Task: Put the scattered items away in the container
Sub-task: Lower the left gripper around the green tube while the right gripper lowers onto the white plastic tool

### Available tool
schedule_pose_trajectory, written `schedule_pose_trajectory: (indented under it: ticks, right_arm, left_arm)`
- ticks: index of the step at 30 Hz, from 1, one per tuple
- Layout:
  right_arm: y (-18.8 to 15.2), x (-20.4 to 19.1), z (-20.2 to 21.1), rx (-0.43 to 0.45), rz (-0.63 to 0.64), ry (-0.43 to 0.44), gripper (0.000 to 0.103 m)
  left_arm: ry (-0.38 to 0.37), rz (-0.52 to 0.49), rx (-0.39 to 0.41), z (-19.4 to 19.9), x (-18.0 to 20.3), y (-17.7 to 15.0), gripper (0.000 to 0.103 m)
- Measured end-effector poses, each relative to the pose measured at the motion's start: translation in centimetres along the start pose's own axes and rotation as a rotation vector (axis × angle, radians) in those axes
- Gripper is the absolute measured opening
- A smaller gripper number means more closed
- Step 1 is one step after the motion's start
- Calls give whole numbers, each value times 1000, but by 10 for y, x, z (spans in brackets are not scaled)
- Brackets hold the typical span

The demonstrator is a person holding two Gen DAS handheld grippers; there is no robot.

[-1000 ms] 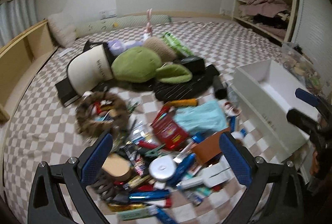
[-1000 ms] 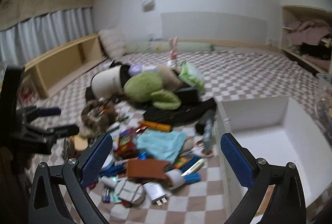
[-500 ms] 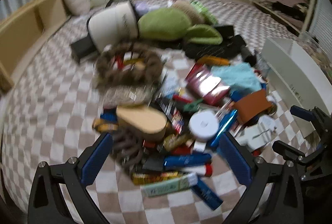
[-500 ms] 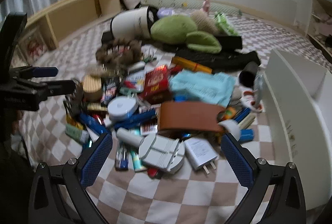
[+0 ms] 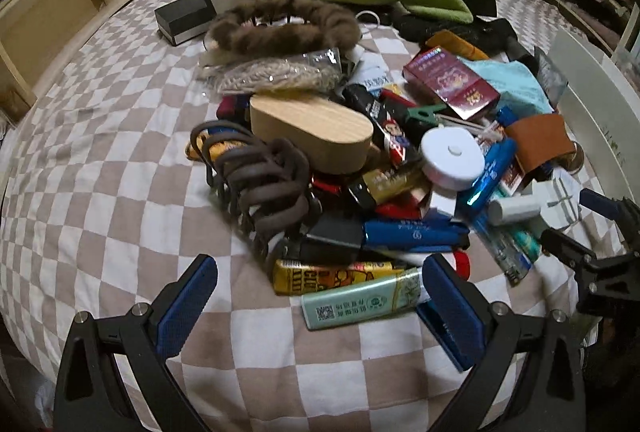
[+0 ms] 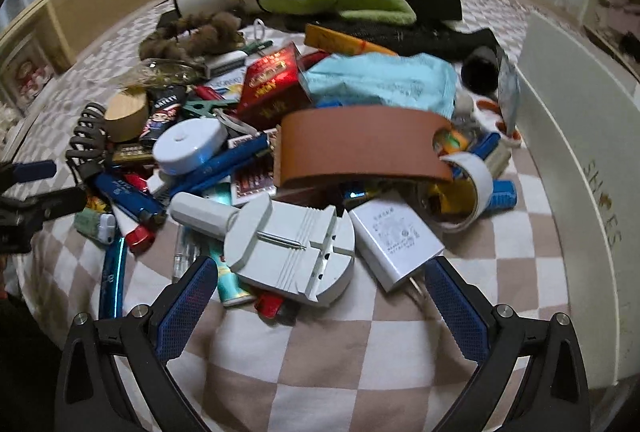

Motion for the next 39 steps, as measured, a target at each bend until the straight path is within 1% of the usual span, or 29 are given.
schedule_pose_trajectory:
  ticks: [5,9,12,15,18,19,24,28,33,35,36,38,39]
  right_arm:
    - [-4,0,-1,4,-35,-35,97]
    - [-4,-3,-2,21,-53,-58,87]
    - [-5,-7,-9,22,-40,-69,85]
    - [-3,-3,-11,22,-69,-61,85]
    - [-3,-2,-10,13,-74,-35,78]
    - [-3,-3,-10,13,-66,-29,78]
    - [-2,-4,-7,10,-81,5,76]
    - [-1,-5,-5,11,-89,28,74]
    - [-1,-6,-3,11,-90,44,72]
    - [0,-5,-3,11,-95,48,72]
    - [0,-5,-3,11,-97,50,72]
    - [1,-5,-2,12,-102,53,72]
    - [1,-4,-2,12,-104,54,72]
  left_arm:
    - [6,23,-14,-4,-3,-9,103]
    - [-2,30,-35,-8,-1,-16,103]
    - [-15,35,-43,-10,3,-18,103]
    - [-22,39,-45,-11,7,-19,103]
    - [-22,48,-44,-13,10,-20,103]
    - [-19,57,-47,-13,10,-21,103]
    - [-19,99,-57,-17,18,-26,103]
    - [-8,112,-35,-19,26,-24,103]
    - [-4,186,-25,-20,23,-22,103]
    - [-9,209,-21,-20,20,-22,99]
    - [-9,208,-21,-19,19,-22,98]
    - [-8,204,-22,-18,18,-23,91]
    - [-7,202,-22,-18,17,-23,90]
Point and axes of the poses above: each gripper's, at about its wrist camera, not at the fingertips, and z roughly against the way its jaws point, x to its right, y to its top, the point moved 3 cm from there along -z, roughly the way its jaws point, and after that the axes turned 12 degrees about x, right-handed, at the moved point
